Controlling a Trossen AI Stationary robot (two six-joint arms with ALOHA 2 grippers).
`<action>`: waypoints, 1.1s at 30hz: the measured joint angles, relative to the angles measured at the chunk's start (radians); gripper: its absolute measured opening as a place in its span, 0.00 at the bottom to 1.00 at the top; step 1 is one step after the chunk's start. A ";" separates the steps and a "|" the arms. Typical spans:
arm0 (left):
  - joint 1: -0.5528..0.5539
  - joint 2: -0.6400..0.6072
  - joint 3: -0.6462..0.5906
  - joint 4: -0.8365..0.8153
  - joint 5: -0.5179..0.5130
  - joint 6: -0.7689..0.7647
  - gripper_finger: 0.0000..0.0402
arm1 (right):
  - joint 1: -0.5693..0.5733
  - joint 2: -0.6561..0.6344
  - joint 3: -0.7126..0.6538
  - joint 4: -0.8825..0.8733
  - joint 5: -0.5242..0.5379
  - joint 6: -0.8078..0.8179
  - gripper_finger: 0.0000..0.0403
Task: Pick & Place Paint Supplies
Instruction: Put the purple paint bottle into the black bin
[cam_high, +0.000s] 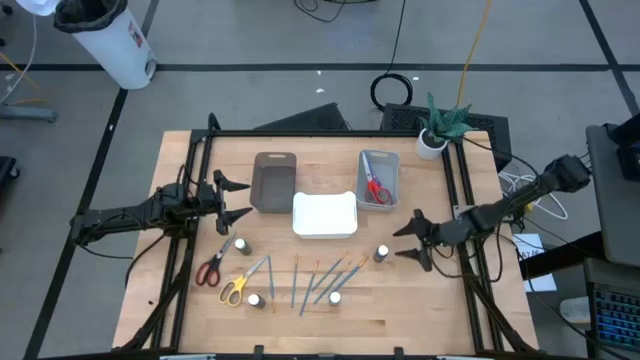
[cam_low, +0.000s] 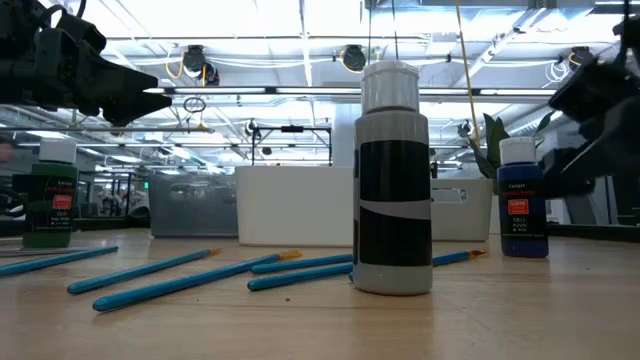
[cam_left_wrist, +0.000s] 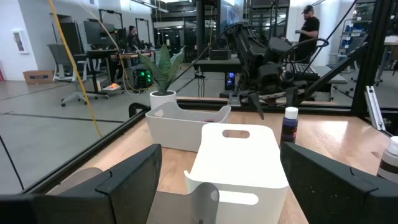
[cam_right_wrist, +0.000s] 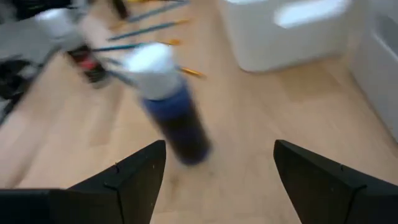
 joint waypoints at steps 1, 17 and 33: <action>0.000 0.000 0.000 0.000 0.000 0.000 0.83 | 0.007 0.024 0.000 0.000 0.022 0.032 0.72; 0.000 0.000 0.000 0.000 0.000 0.000 0.83 | 0.156 0.449 -0.001 0.315 0.167 0.113 0.72; 0.000 0.000 0.000 -0.001 0.000 0.000 0.83 | 0.197 0.829 0.095 0.612 0.271 -0.003 0.72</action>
